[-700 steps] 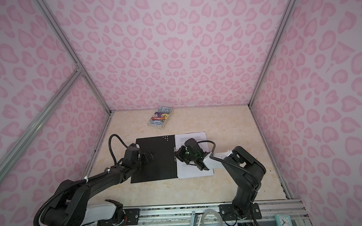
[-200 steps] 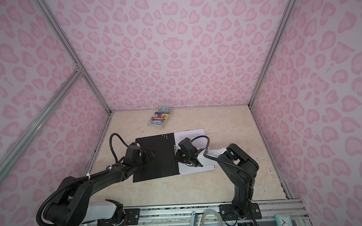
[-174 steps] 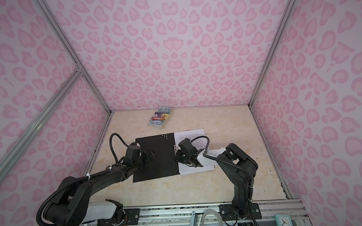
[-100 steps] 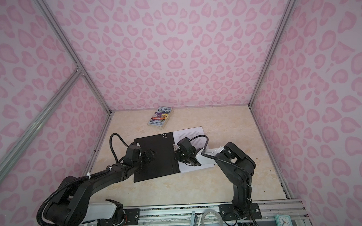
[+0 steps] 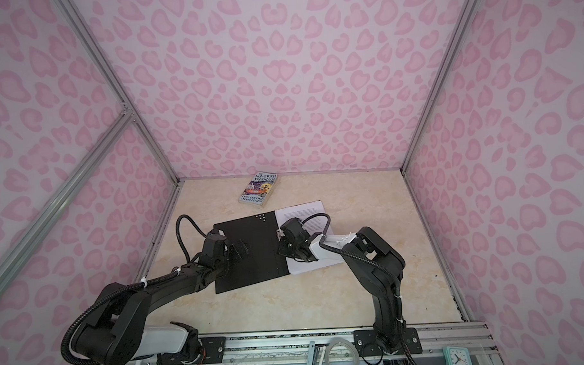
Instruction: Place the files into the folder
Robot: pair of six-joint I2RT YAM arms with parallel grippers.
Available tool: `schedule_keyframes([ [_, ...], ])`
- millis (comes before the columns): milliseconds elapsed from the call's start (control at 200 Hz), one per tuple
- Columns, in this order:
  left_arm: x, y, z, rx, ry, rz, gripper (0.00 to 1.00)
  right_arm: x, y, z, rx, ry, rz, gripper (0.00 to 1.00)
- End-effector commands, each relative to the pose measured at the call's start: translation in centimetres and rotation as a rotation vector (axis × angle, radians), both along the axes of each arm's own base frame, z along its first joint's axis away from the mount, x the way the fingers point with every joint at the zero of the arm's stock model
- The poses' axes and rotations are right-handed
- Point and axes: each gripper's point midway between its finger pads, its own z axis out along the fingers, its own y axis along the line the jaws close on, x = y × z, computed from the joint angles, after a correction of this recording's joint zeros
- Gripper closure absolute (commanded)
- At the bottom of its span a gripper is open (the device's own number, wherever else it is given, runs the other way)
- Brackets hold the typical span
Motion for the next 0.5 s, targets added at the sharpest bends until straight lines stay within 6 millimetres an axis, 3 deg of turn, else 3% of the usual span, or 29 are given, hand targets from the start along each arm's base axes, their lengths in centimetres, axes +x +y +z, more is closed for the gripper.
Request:
schedule_keyframes([
  [0, -6.0, 1.5, -4.6, 0.055, 0.298, 0.006, 0.02, -2.6, 0.1, -0.9, -0.019, 0.106, 0.068, 1.00],
  [230, -6.0, 1.4, -4.6, 0.052, 0.299, -0.001, 0.02, -2.4, 0.2, 0.2, 0.011, 0.091, 0.070, 1.00],
  [495, -5.9, 1.2, -4.5, 0.046, 0.297, -0.010, 0.02, -2.1, 0.1, 0.1, 0.021, 0.091, 0.067, 0.93],
])
